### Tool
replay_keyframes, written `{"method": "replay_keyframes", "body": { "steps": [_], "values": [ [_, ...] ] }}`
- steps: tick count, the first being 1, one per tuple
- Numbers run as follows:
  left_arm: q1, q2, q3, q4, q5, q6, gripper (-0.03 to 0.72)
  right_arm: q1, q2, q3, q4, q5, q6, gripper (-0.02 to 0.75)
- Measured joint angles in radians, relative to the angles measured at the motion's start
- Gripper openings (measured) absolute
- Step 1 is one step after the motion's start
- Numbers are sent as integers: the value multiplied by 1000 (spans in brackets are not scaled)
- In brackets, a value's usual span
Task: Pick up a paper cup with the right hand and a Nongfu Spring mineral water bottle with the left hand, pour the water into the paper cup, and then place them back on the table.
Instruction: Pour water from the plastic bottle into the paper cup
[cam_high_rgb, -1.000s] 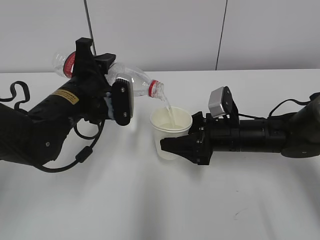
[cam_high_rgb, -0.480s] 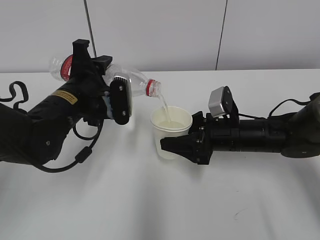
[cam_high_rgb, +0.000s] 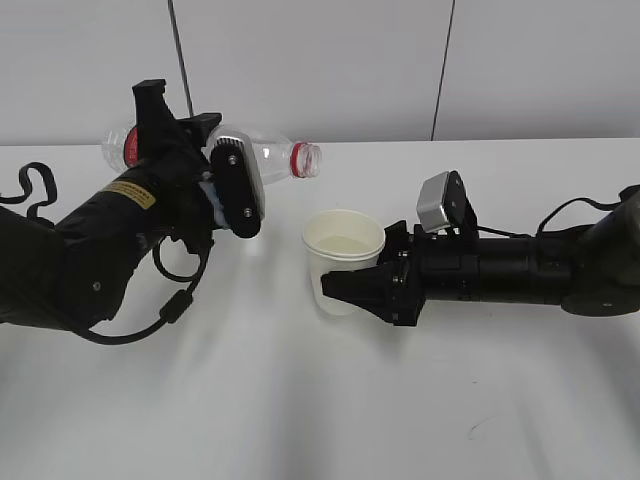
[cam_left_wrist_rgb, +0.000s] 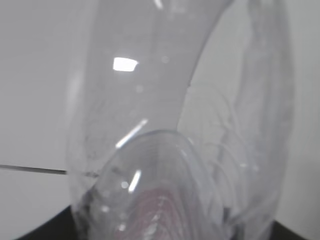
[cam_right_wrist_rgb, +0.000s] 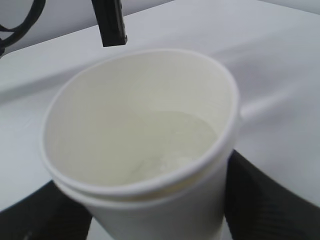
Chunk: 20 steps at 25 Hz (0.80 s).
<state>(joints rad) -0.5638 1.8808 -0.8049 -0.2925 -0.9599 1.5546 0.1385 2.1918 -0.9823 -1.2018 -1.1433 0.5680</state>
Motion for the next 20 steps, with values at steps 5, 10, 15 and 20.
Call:
{"method": "replay_keyframes", "body": {
  "steps": [5,10,15,20],
  "values": [
    [0,0,0,0,0,-102,307,0,0,0,28,2,-11,528],
    [0,0,0,-2,1,-311,307,0,0,0,60,2,-29,528],
    [0,0,0,-3,29,-513,307,0,0,0,115,2,-33,528],
    [0,0,0,-3,75,-692,307,0,0,0,164,2,-35,528]
  ]
}}
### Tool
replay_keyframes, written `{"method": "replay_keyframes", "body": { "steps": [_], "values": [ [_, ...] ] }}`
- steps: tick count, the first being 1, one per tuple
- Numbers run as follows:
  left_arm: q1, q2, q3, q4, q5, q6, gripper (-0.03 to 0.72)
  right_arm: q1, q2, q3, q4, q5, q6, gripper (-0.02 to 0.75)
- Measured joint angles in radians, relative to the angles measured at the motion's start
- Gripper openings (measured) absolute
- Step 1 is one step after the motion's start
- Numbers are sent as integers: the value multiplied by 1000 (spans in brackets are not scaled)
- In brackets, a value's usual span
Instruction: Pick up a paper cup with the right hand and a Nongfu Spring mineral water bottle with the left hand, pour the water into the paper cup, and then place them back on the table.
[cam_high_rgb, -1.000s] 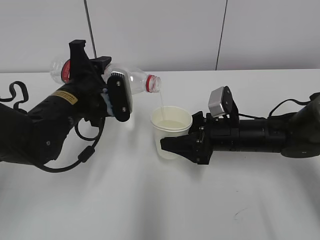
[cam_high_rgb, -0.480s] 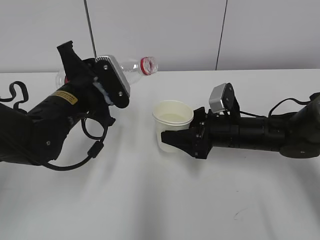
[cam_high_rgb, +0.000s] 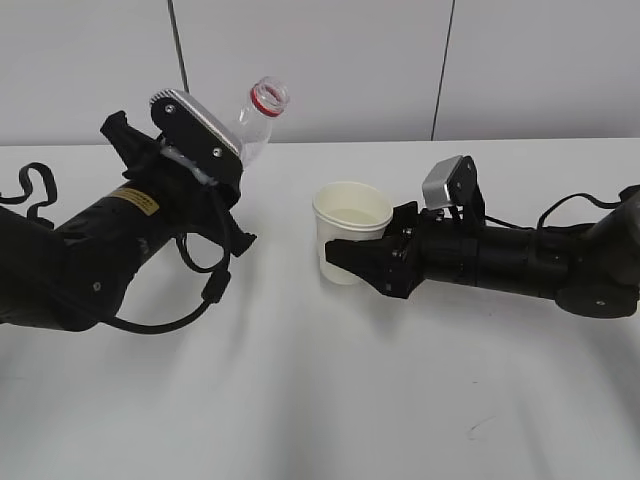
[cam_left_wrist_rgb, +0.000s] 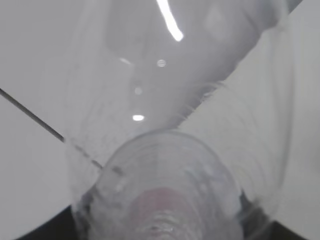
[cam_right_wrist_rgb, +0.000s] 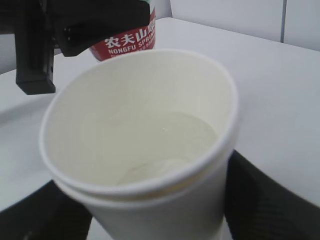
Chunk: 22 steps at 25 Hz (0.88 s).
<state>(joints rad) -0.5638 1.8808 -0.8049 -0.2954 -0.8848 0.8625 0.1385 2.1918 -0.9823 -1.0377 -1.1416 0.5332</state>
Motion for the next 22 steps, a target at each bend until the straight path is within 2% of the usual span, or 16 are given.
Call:
{"method": "replay_keyframes", "body": {
  "steps": [8,14,16,22],
  "values": [
    [0,1,0,0,29,-381,307,0,0,0,48,2,-6,528],
    [0,1,0,0,10,-681,307,0,0,0,157,4,-18,528],
    [0,1,0,0,-11,-720,307,0,0,0,193,27,-39,528],
    [0,28,0,0,-46,-733,307,0,0,0,286,113,-79,526]
  ]
}}
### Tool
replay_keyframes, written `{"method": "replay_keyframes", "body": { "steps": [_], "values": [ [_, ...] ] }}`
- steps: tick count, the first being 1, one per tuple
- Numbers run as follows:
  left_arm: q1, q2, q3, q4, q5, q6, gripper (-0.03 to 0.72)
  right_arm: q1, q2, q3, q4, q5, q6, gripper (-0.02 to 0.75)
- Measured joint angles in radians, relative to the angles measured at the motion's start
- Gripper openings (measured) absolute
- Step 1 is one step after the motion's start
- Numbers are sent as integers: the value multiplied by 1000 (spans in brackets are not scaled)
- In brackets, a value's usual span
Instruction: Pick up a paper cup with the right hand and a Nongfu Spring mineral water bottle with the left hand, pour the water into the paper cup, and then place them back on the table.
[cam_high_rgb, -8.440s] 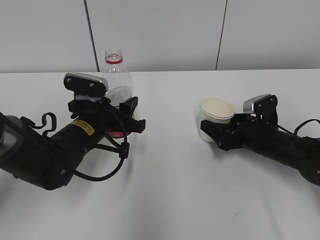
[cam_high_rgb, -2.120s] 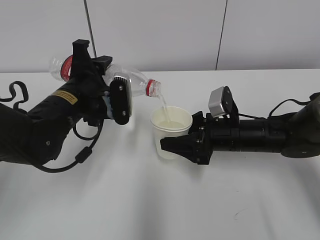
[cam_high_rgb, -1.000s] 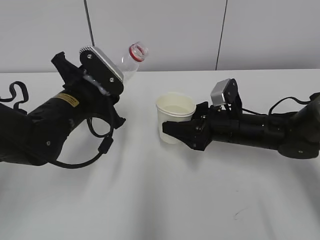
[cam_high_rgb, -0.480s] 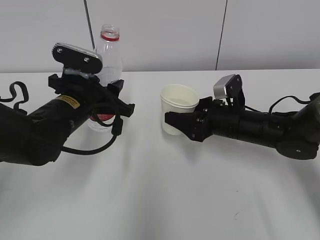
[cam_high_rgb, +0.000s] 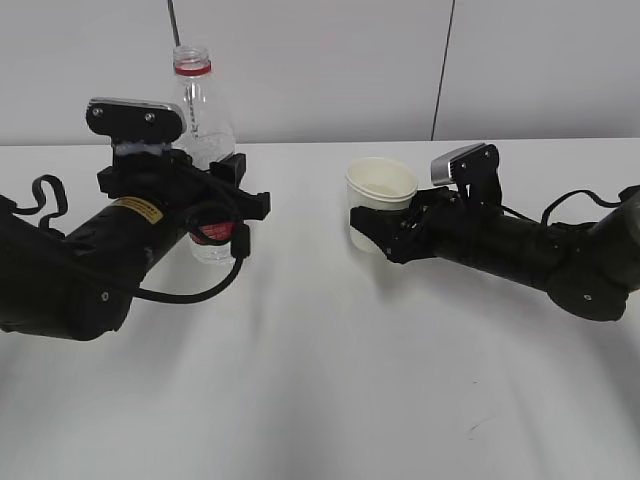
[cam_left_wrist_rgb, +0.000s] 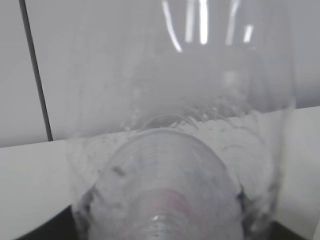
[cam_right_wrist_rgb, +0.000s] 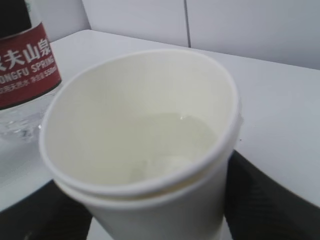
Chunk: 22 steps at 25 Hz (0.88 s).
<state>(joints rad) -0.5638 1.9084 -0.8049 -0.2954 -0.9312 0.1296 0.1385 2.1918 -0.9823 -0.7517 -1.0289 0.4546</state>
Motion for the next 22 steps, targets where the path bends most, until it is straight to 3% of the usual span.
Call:
{"method": "replay_keyframes", "body": {
  "steps": [11,22],
  "values": [
    [0,99,0,-1,-81,-2,307,0,0,0,256,86,-121,526],
    [0,101,0,0,-103,-2,307,0,30,0,321,48,-164,526]
  ]
}}
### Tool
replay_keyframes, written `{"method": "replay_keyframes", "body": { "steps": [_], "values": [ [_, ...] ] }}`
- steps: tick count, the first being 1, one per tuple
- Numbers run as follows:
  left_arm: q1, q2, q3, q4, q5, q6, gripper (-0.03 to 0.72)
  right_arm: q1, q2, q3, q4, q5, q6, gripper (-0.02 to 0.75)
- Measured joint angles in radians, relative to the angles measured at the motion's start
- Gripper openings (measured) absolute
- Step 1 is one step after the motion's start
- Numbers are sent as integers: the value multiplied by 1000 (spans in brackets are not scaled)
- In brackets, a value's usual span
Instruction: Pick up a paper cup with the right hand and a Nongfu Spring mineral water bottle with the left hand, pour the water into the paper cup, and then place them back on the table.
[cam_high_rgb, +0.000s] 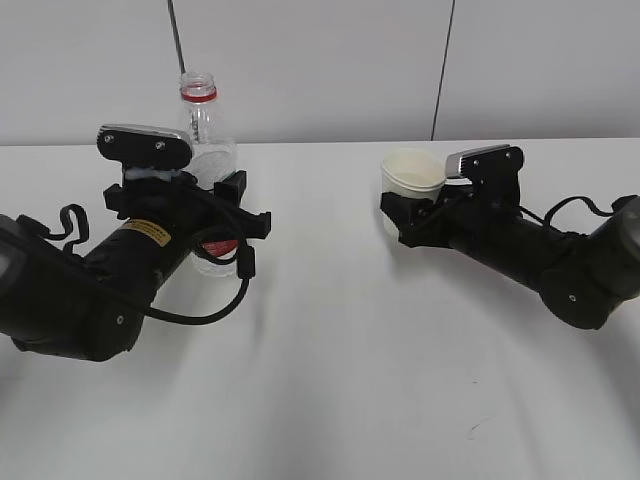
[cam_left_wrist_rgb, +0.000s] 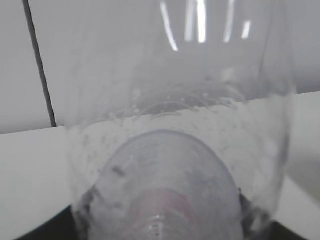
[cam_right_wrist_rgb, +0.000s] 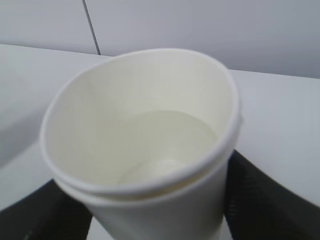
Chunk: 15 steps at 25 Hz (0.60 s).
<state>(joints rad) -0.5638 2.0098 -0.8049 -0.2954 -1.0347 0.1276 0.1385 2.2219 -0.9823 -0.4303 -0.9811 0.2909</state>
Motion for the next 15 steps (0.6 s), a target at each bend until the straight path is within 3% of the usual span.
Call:
{"method": "replay_keyframes", "body": {
  "steps": [15],
  "values": [
    [0,0,0,0,0,-1,307,0,73,0,19,-44,-4,526]
  ]
}}
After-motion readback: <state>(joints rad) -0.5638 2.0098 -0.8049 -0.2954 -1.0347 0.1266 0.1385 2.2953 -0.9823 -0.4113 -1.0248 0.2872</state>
